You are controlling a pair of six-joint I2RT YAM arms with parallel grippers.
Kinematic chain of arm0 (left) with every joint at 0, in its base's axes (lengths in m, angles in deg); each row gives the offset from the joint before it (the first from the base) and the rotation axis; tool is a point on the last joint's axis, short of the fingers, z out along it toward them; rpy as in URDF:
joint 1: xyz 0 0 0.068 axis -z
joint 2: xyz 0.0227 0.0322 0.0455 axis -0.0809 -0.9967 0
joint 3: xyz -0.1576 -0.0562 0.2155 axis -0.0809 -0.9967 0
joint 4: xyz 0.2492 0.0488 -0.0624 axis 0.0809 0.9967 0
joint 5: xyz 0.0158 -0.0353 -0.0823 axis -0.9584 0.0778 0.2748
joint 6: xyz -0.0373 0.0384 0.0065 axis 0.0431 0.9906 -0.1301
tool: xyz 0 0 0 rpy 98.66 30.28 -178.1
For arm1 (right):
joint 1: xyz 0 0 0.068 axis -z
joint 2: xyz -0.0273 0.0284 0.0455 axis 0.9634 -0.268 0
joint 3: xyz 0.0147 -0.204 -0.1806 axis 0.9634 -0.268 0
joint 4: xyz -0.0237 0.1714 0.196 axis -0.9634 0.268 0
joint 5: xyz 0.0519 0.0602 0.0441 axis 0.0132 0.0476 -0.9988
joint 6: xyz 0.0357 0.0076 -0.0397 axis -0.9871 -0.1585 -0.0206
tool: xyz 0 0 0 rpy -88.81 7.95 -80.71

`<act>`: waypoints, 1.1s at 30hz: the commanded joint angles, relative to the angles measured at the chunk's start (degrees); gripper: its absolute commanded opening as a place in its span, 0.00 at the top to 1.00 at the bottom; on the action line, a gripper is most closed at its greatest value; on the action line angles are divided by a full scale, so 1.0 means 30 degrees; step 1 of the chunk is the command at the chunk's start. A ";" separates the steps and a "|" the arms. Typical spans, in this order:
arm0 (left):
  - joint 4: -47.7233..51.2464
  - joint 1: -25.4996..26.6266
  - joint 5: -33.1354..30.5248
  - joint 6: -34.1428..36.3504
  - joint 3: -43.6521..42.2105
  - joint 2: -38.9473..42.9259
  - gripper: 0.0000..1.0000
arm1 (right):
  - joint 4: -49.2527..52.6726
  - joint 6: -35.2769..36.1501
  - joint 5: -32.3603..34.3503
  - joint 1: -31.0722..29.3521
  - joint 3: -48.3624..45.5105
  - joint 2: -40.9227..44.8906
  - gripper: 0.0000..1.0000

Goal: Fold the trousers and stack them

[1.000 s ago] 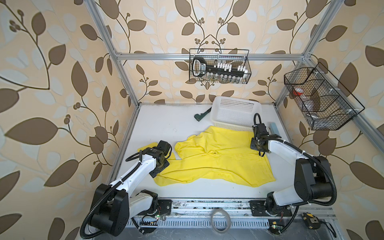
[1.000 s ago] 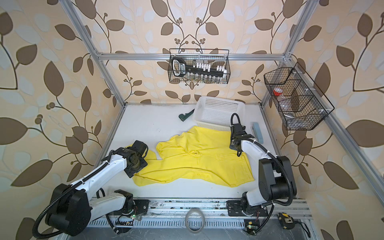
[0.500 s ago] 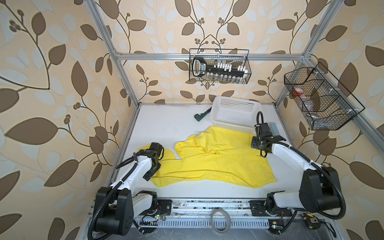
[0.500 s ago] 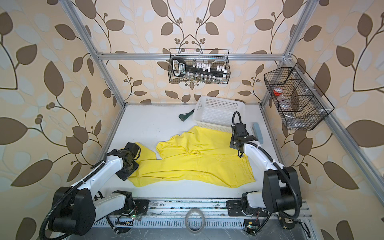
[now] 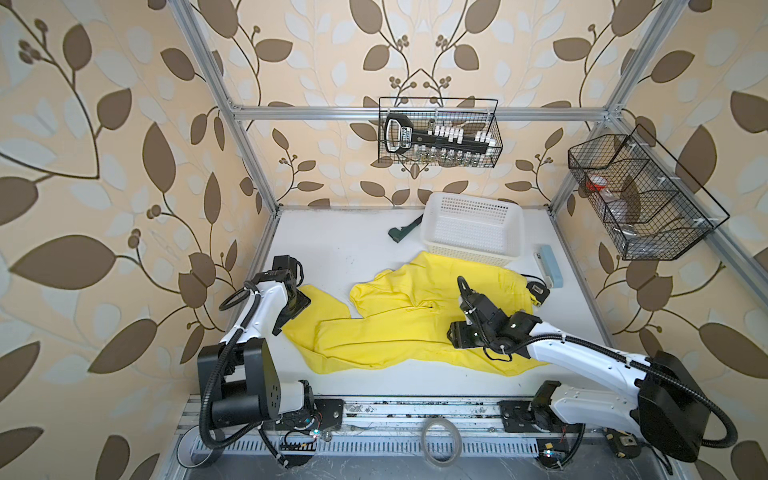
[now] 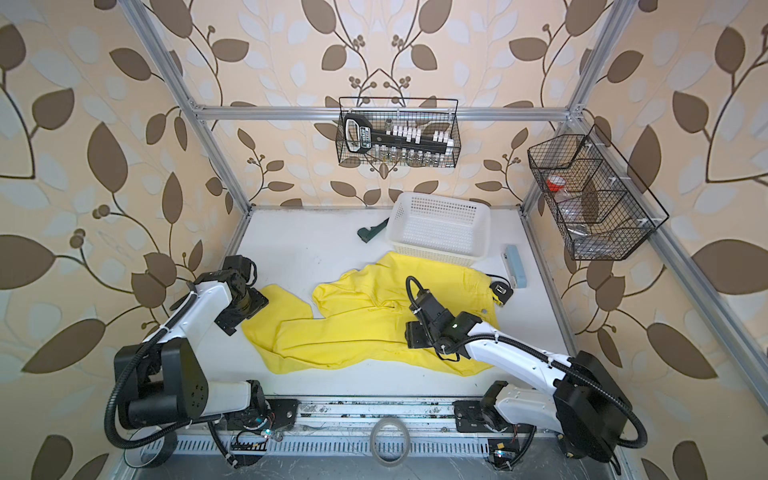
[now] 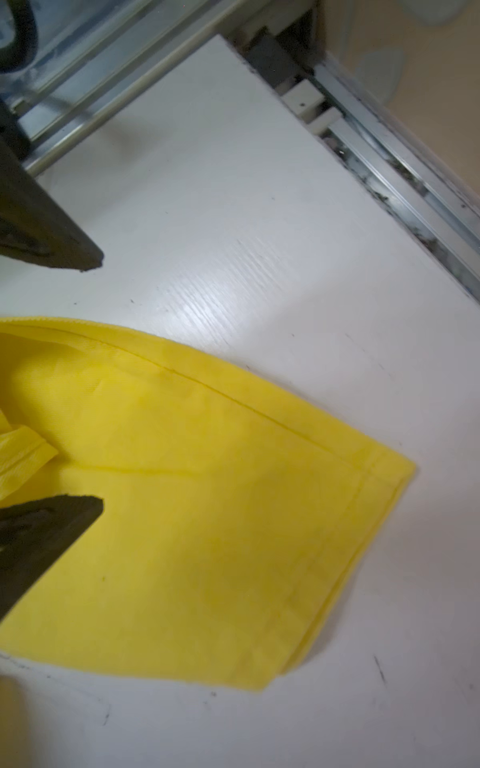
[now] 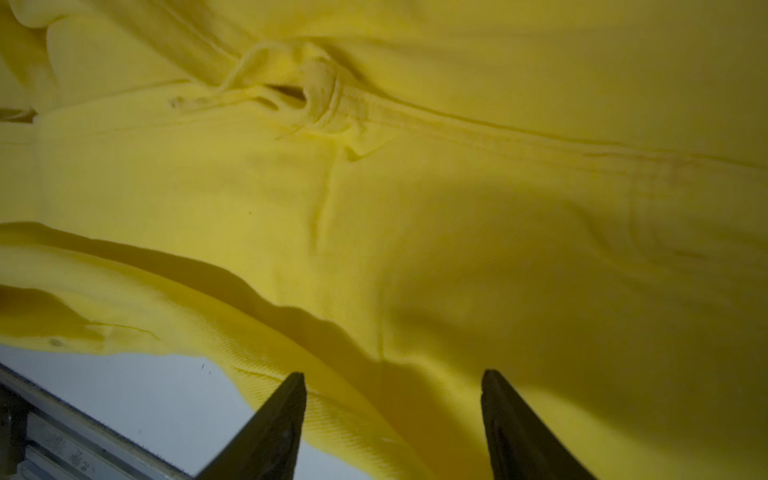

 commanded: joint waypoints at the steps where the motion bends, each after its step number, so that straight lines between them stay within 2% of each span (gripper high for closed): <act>1: -0.0387 -0.0101 -0.0097 0.2168 0.0929 -0.1136 0.13 | -0.1895 -0.2108 0.0478 -0.1108 -0.0799 -0.0991 0.32; 3: -0.0944 -0.0114 -0.0077 0.2641 0.1032 -0.1917 0.12 | -0.2310 -0.2124 0.0870 -0.1519 -0.0972 -0.1694 0.31; 8: -0.1486 -0.0062 0.1756 0.3028 0.1846 -0.3985 0.11 | -0.2808 -0.2069 0.1535 -0.1332 -0.1822 -0.2294 0.31; 14: -0.1577 0.0151 0.1045 0.3036 0.2733 -0.6152 0.10 | -0.3051 -0.1993 0.1559 -0.1232 -0.2623 -0.1964 0.31; 19: -0.1567 0.0387 0.1781 0.2829 0.3048 -0.7641 0.18 | -0.3056 -0.1993 0.1540 -0.1149 -0.2959 -0.1689 0.31; 23: -0.1371 0.0567 0.2323 0.2998 0.3114 -0.8857 0.38 | -0.3519 -0.2190 0.1254 -0.0820 -0.3467 -0.1493 0.31; 25: -0.1412 0.0587 0.2340 0.2997 0.3078 -0.9024 0.52 | -0.3733 -0.2266 0.1145 -0.0634 -0.3763 -0.1401 0.31; 30: -0.1311 0.0568 0.2432 0.3193 0.3275 -0.9202 0.94 | -0.3755 -0.2350 0.1050 0.0079 -0.4471 -0.0781 0.31; 31: -0.1285 0.0586 0.2367 0.3268 0.3282 -0.9179 1.00 | -0.3707 -0.2316 0.1036 0.0235 -0.4568 -0.0641 0.31; 33: -0.1198 0.0536 0.2109 0.3373 0.3362 -0.9068 1.00 | -0.3594 -0.2210 0.0986 0.0586 -0.4799 -0.0327 0.31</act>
